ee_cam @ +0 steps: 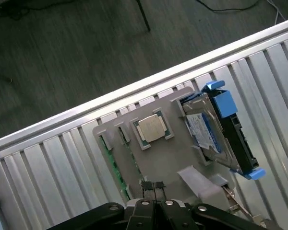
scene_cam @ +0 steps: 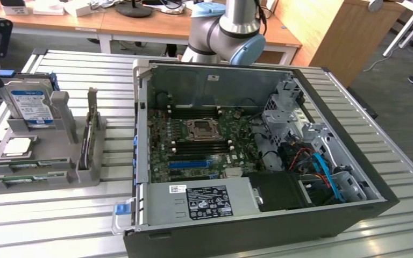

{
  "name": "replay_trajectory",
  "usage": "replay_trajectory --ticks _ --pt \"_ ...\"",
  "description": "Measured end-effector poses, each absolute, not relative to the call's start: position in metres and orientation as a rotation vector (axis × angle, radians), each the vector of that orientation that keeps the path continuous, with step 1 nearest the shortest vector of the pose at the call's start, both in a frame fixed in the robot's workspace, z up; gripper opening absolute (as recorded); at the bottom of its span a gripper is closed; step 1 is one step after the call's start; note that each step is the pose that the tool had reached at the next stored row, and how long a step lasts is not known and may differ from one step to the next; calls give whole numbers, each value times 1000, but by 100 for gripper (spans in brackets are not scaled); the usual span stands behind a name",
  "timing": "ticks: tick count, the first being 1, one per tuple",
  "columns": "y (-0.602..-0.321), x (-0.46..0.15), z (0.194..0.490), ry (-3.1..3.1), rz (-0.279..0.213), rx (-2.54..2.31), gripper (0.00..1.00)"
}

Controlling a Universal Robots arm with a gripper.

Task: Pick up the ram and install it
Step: 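Pick up the ram and move it above insertion slot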

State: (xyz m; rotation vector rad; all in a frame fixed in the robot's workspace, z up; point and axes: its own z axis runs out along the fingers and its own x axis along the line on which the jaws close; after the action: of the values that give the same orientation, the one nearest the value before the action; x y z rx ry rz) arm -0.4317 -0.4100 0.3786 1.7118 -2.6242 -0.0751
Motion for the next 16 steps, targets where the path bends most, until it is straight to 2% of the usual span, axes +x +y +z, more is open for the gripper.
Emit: replay_trajectory --ticks 16 --pt "-410 -432 378 -2345 -72 2068 11"
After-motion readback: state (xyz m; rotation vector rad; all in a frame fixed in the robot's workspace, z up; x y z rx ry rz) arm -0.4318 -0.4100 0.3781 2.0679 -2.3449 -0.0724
